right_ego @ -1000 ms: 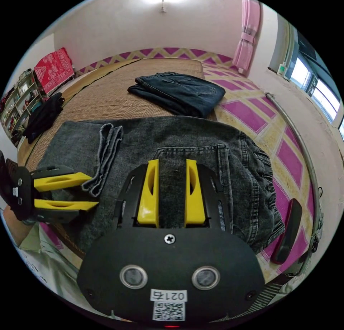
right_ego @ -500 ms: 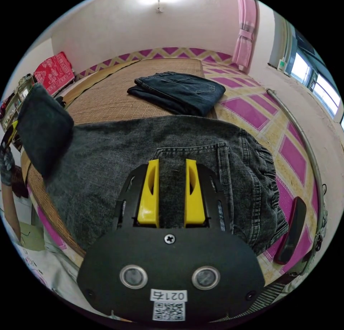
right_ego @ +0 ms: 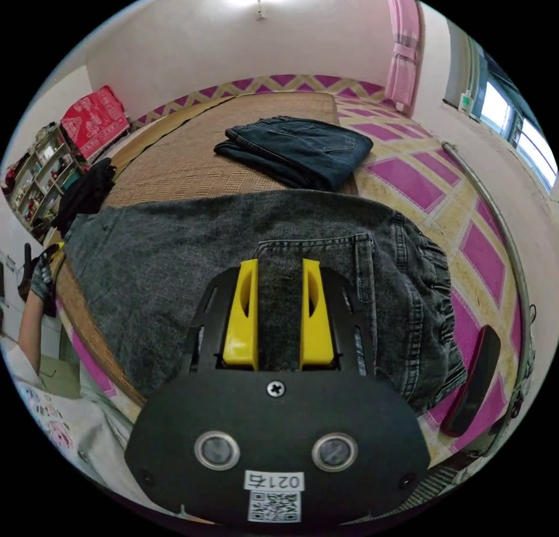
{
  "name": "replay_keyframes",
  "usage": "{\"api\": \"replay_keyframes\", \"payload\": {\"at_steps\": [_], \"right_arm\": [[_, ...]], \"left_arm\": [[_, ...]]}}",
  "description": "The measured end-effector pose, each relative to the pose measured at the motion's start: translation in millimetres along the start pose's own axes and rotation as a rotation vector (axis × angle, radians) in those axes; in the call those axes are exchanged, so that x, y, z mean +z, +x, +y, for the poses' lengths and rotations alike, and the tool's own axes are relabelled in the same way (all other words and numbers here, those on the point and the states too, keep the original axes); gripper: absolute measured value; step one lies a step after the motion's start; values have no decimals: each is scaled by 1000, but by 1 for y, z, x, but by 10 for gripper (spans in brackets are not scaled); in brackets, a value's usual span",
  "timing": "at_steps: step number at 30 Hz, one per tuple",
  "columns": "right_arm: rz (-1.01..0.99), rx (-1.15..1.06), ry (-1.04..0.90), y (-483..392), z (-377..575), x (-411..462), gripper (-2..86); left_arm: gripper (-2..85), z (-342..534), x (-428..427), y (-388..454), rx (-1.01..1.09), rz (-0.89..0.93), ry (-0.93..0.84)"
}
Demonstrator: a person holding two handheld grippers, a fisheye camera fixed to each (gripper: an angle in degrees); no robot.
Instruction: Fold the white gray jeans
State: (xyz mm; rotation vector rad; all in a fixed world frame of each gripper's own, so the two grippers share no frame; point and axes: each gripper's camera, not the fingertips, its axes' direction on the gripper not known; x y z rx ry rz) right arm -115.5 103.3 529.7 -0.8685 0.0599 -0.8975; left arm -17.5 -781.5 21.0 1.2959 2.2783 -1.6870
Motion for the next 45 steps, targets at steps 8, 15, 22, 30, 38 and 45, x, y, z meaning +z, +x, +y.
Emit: {"api": "replay_keyframes", "payload": {"at_steps": [8,15,22,30,38,45], "right_arm": [[51,-342,31,-4,-48,-32,101],[120,-647,-168,11,-89,2,93],[7,-778,-261,25,-90,5,46],[-35,-741,-174,42,-66,-32,2],[-108,-724,135,53,26,-190,0],[-217,-716,158,53,192,-261,-4]], "left_arm": [[40,-16,-5,108,541,37,2],[81,-39,82,179,917,-24,-227],[64,-55,118,171,1008,23,-407],[-8,-55,89,144,1022,108,-333],[-9,-9,-56,114,1078,220,2],[-10,110,-138,46,990,306,-16]]}}
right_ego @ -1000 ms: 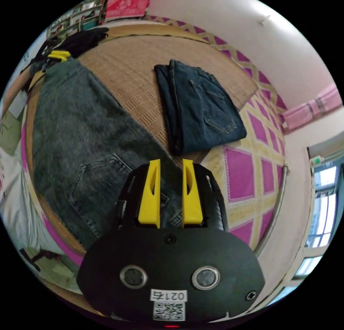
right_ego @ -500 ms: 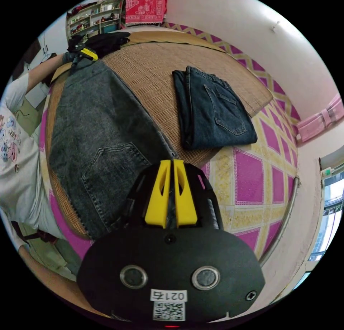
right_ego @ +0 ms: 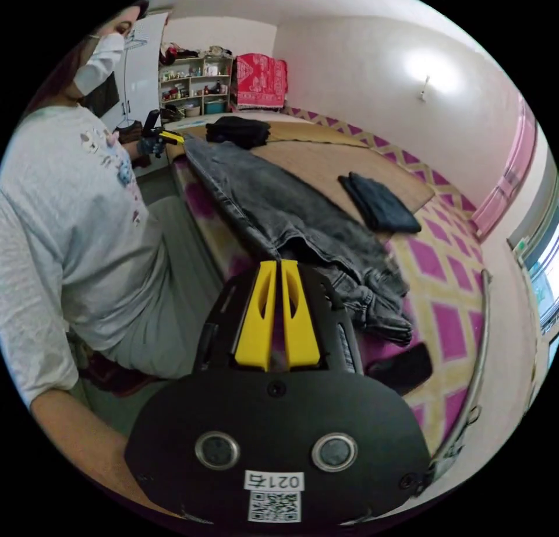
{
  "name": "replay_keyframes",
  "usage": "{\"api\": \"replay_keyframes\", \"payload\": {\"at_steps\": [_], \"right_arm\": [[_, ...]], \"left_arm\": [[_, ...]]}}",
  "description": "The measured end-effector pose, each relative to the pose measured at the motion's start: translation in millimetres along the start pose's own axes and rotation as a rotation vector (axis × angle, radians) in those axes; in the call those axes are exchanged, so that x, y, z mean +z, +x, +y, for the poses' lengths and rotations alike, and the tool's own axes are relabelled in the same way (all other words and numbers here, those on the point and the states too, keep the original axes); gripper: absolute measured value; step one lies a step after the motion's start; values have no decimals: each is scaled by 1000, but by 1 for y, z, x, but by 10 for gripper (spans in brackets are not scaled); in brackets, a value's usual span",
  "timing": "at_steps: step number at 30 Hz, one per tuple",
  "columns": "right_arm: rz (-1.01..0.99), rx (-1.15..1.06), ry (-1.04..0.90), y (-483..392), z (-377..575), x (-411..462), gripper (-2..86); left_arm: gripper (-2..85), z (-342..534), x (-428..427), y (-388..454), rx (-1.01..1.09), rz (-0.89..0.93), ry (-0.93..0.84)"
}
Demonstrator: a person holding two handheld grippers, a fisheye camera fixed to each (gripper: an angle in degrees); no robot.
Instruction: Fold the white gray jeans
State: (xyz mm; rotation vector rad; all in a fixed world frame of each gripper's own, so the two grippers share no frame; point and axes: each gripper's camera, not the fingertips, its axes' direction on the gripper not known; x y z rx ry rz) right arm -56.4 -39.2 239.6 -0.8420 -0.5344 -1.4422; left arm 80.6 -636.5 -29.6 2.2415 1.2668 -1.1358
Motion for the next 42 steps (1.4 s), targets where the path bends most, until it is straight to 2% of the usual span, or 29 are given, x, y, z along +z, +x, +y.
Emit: {"api": "replay_keyframes", "payload": {"at_steps": [4,7,11,13,16,17,21,22,25,29,31,34,37,42], "right_arm": [[-102,114,-112,-35,60,38,-4],[-152,221,-148,-37,90,64,-2],[-183,210,-150,-36,87,35,-4],[-151,162,-115,-33,77,14,-6],[-87,243,87,-4,68,-2,-6],[-24,297,100,9,65,6,-7],[120,437,-95,40,71,59,-9],[103,444,-131,42,76,71,-8],[161,408,-157,29,78,71,-7],[191,389,-141,21,84,66,-7],[164,413,-120,25,89,63,-7],[134,442,-108,29,92,60,-7],[128,446,-105,29,93,58,-7],[124,457,-95,28,94,55,-7]], "left_arm": [[-10,71,25,3,-232,75,-53],[-10,100,28,-4,-357,113,-12],[-10,97,-3,-6,-321,156,56],[-10,83,-25,-11,-288,68,89],[-10,66,-21,-34,-362,-102,65],[-10,64,-17,-41,-393,-129,47],[-9,81,32,-87,-602,-205,-184],[-9,92,25,-92,-611,-168,-90],[-9,102,13,-101,-698,-119,-85],[-9,93,2,-99,-665,-196,-131],[-7,86,-17,-103,-643,-237,6],[1,69,-29,-126,-671,-303,49],[46,47,-17,-153,-656,-414,-77],[58,30,19,-181,-629,-463,-316]]}}
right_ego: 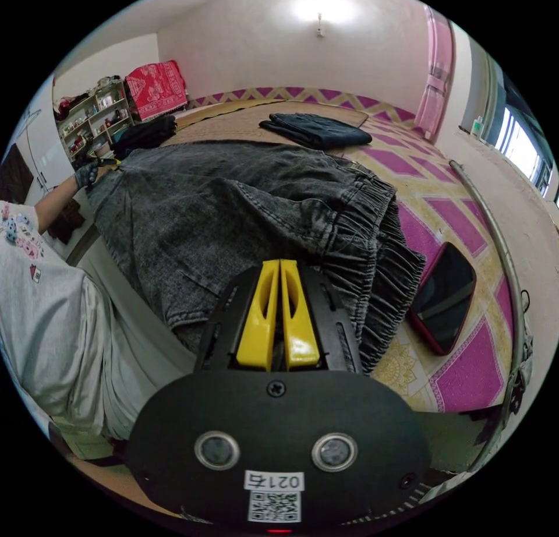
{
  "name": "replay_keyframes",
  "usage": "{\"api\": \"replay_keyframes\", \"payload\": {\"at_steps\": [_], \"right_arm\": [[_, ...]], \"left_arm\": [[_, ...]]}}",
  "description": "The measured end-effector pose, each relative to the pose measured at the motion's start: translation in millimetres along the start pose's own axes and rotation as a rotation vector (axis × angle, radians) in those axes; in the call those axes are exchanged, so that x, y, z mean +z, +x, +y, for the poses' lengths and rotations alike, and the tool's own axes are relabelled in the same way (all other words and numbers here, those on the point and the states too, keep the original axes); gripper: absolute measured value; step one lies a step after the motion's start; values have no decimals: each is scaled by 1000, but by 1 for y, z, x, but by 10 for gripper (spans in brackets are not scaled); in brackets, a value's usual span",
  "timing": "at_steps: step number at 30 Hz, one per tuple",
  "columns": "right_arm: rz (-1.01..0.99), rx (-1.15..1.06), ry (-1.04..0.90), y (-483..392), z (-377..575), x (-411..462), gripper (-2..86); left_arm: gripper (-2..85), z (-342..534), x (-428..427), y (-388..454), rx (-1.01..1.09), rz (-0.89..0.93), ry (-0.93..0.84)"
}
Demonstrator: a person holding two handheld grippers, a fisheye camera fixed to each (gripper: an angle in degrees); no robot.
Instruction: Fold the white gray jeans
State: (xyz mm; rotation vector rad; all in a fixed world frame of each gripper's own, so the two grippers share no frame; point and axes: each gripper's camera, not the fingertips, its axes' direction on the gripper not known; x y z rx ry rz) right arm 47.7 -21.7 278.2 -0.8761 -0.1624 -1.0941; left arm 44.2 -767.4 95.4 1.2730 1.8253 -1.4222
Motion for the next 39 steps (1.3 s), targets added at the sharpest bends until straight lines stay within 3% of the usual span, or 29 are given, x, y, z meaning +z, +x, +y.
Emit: {"api": "replay_keyframes", "payload": {"at_steps": [4,16,23,31,39], "right_arm": [[-2,4,6,-1,1,-2,-6],[-38,28,11,-1,0,-8,-8],[-46,38,12,-3,-2,-11,-8],[-53,40,14,-6,-5,-15,-8],[-58,43,18,-8,-6,-20,-8]], "left_arm": [[4,-1,4,6,27,-94,-29],[20,20,-27,-29,-86,97,129],[45,6,-1,-27,-39,84,-60],[-4,36,-40,-50,-88,204,148],[-7,54,-16,-68,-187,219,-7]]}}
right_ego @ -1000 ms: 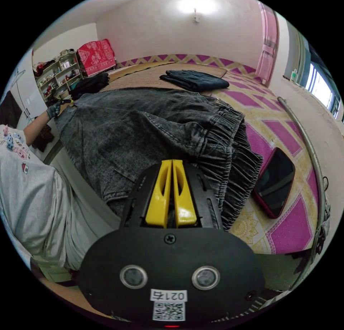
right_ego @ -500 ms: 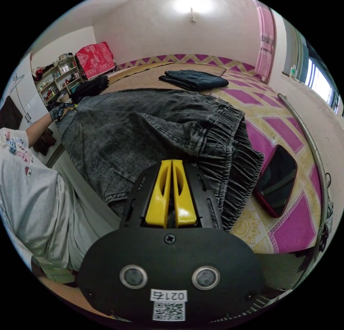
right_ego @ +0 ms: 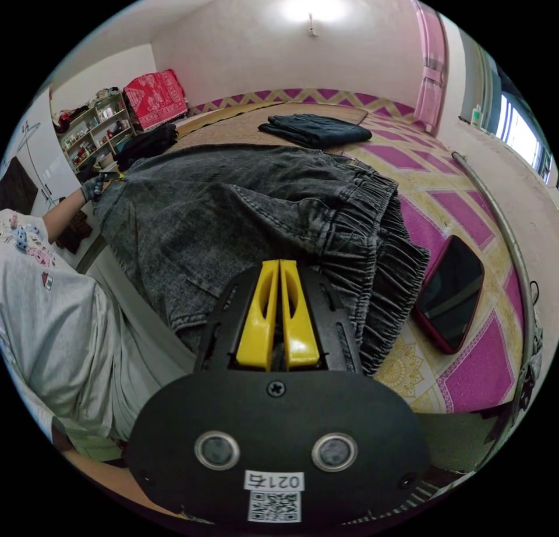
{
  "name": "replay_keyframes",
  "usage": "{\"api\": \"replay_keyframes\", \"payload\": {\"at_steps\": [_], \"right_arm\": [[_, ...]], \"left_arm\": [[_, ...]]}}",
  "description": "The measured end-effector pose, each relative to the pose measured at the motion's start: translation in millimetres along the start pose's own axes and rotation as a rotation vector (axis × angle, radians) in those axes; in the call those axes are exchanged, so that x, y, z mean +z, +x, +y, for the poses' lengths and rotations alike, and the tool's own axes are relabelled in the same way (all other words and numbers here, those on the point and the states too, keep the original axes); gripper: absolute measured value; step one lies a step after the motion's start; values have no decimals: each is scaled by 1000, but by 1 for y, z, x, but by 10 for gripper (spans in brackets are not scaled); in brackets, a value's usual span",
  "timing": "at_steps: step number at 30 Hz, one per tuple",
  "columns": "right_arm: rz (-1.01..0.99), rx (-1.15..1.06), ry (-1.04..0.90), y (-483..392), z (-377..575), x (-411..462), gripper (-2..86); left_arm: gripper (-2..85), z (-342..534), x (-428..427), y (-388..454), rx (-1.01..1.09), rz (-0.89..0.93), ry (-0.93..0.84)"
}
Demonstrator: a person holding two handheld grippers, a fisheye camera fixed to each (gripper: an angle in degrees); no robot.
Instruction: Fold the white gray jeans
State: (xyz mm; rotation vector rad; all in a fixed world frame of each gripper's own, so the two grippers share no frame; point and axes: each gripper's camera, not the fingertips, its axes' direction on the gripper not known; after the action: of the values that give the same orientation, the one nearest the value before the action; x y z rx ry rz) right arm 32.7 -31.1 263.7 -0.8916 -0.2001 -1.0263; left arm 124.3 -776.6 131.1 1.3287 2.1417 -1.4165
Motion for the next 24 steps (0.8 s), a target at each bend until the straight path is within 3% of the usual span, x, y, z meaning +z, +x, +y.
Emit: {"api": "replay_keyframes", "payload": {"at_steps": [5,10,12,16,18,21,24], "right_arm": [[11,-10,1,-2,-1,-5,-7],[70,-45,-82,-10,-6,-14,-7],[66,0,-143,-8,-11,-25,-7],[73,75,73,4,-8,-61,-7],[183,183,-59,26,-3,-39,-6],[90,297,-65,49,8,-46,-4],[163,343,24,42,25,-79,2]], "left_arm": [[-4,9,-10,-3,13,-4,20],[-9,39,-73,-1,36,69,264],[-9,51,-87,4,91,81,242],[-9,81,-100,15,179,45,191],[-9,93,-98,14,183,40,160],[-8,120,-96,8,150,25,137],[-3,156,-108,-1,99,43,203]]}}
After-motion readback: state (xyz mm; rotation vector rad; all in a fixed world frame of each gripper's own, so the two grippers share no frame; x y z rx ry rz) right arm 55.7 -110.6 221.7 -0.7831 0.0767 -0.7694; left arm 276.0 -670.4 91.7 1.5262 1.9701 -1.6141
